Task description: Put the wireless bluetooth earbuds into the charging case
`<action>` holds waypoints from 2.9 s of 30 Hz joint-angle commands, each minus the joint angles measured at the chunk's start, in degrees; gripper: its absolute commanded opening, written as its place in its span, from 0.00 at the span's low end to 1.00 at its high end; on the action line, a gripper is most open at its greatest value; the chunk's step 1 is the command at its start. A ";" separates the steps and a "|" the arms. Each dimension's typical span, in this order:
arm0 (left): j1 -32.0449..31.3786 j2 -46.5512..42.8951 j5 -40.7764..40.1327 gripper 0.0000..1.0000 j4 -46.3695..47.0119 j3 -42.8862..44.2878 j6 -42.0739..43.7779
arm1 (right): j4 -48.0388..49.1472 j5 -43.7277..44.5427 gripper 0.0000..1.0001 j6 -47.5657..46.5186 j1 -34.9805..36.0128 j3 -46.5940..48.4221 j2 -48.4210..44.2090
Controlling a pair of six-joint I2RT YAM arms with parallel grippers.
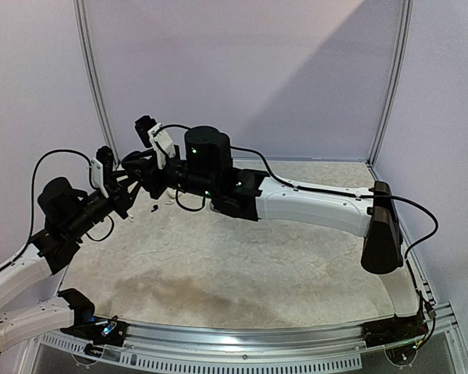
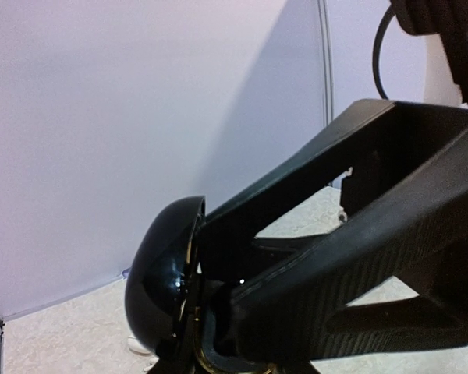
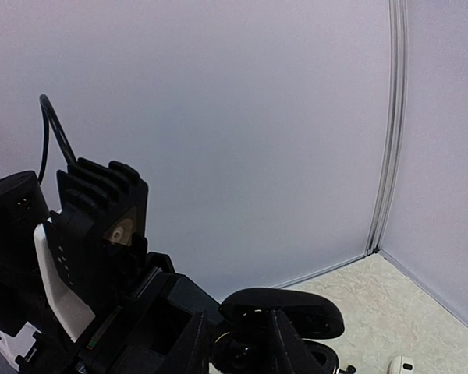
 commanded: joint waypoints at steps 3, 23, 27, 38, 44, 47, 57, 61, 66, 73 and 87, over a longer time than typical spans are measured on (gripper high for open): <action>-0.74 -0.11 0.92 0.00 2.39 1.81 -0.31 | -3.30 0.72 0.30 -0.24 0.34 0.93 2.96; -0.48 -0.68 2.25 0.00 -0.84 0.98 -9.90 | -6.37 -3.09 0.58 -6.51 -0.55 2.06 -3.34; -0.39 -0.50 3.40 0.00 -0.62 0.92 -11.59 | -9.15 -8.43 0.60 -6.77 -1.73 1.91 -6.42; -0.21 0.74 13.98 0.00 3.71 1.30 -15.39 | -14.52 -25.56 0.63 1.10 -9.13 -5.83 -16.12; -0.14 2.78 25.08 0.00 8.64 3.31 -19.69 | -13.53 -31.11 0.60 2.34 -10.42 -13.71 -19.36; -0.19 4.47 29.26 0.00 10.72 4.71 -21.69 | -12.68 -33.60 0.58 3.20 -10.40 -14.50 -19.50; -0.72 7.22 33.40 0.00 11.56 8.04 -22.25 | -8.22 -38.32 0.51 7.11 -10.79 -15.61 -17.87; -1.00 7.77 33.44 0.00 11.57 8.61 -22.00 | -7.75 -39.17 0.47 8.33 -10.82 -15.50 -17.14; -1.45 8.32 32.73 0.00 11.91 8.83 -21.64 | -7.64 -40.43 0.43 9.75 -10.81 -13.94 -15.46; -1.62 8.58 32.52 0.00 12.02 8.93 -21.53 | -6.63 -42.03 0.35 10.92 -10.76 -13.29 -14.15; -2.06 8.84 32.73 0.00 12.08 8.70 -21.63 | -4.31 -43.75 0.28 12.22 -10.78 -12.41 -13.18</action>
